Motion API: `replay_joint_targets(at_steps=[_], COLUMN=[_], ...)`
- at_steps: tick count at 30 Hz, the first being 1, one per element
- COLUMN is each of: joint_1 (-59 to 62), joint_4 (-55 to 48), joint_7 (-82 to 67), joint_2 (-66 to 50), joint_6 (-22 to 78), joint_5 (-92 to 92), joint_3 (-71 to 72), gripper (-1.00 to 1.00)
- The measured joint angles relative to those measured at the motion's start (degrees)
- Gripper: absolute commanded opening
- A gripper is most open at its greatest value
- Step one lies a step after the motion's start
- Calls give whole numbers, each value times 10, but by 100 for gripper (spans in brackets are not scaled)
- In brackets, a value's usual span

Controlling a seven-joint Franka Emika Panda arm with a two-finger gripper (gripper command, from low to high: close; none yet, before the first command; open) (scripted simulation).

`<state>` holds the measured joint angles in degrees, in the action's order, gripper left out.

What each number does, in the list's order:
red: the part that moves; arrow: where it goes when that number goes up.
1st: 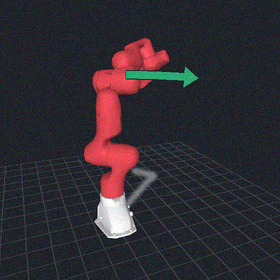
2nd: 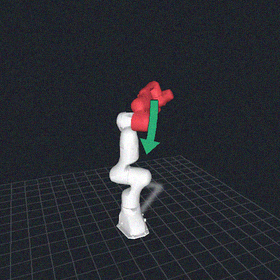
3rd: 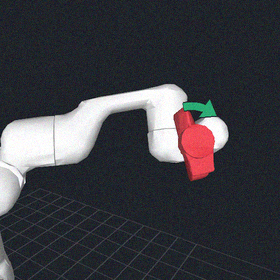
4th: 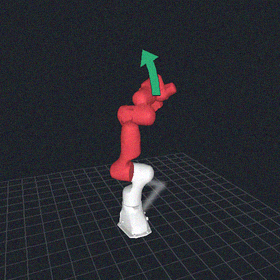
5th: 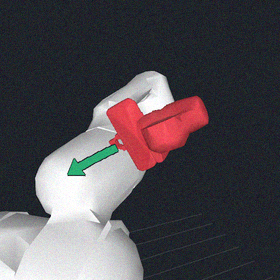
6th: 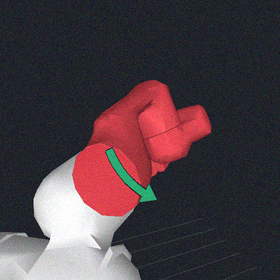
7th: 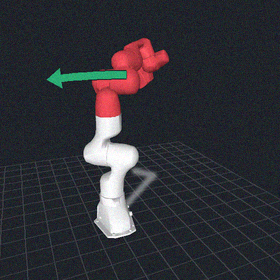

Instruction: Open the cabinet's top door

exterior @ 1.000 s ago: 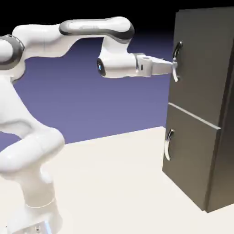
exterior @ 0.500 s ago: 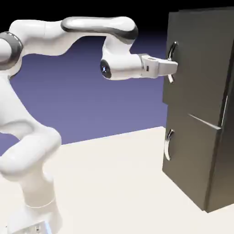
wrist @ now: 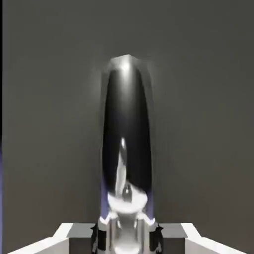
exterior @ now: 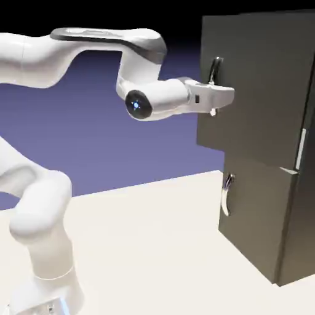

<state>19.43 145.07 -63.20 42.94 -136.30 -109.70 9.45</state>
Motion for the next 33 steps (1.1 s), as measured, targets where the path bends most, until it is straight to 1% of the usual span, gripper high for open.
replay_joint_targets(at_steps=[7,14,22,33], joint_1=[1,2,-17,-41], joint_4=[16,-23,-121,-310], joint_7=[33,34,15,-30], joint_2=[7,-40,-145,-342], joint_6=[174,349,548,822], joint_5=[143,257,346,381], joint_3=[-121,-234,-350,-469], gripper=[-100,-100,-100,-100])
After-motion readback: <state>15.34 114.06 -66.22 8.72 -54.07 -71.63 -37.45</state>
